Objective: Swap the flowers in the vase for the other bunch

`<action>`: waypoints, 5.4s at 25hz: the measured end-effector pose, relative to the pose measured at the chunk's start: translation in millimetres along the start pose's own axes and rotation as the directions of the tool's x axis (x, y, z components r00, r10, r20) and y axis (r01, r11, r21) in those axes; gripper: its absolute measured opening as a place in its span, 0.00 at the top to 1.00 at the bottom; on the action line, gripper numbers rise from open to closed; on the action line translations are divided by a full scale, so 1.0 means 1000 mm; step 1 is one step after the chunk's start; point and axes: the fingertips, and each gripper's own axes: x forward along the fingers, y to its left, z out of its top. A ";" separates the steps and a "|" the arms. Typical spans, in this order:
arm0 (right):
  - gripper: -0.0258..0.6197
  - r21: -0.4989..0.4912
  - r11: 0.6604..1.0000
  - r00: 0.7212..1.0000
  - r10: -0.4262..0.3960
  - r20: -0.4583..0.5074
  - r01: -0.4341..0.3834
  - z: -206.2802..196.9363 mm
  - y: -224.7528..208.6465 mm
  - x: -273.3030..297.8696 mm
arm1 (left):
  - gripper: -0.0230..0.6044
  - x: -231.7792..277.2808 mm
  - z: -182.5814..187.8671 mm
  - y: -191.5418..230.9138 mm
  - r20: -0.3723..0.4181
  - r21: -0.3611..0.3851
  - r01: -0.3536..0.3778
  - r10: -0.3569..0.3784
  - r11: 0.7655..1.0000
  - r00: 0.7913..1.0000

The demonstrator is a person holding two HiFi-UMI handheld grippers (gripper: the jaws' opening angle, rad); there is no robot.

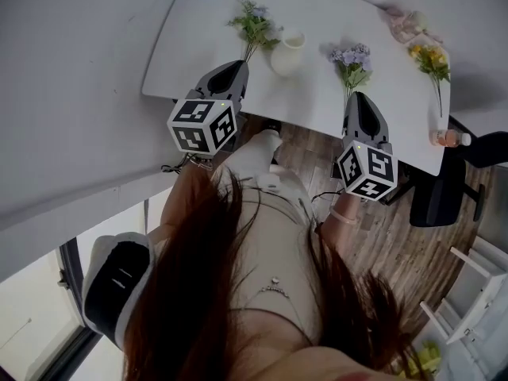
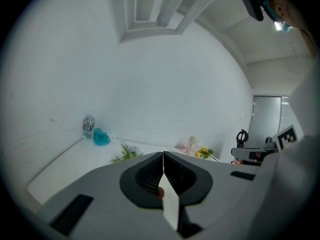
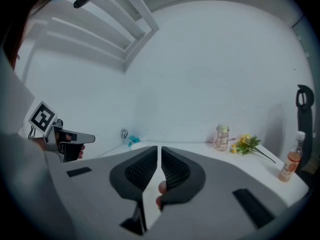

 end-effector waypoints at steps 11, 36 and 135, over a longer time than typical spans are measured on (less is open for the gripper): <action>0.90 0.013 0.997 0.995 -0.073 -0.071 0.074 -0.005 -0.040 0.045 | 0.95 0.051 0.022 0.042 -0.011 -0.009 -0.054 0.054 0.998 0.998; 0.78 0.018 0.984 0.959 -0.167 -0.231 0.175 -0.023 -0.081 0.127 | 0.95 0.151 0.044 0.112 -0.051 -0.037 -0.060 0.058 0.997 0.997; 0.69 0.225 0.962 0.592 0.272 -0.758 -0.154 -0.211 -0.145 0.206 | 0.95 0.112 -0.016 0.052 -0.143 -0.093 -0.492 0.477 0.866 0.867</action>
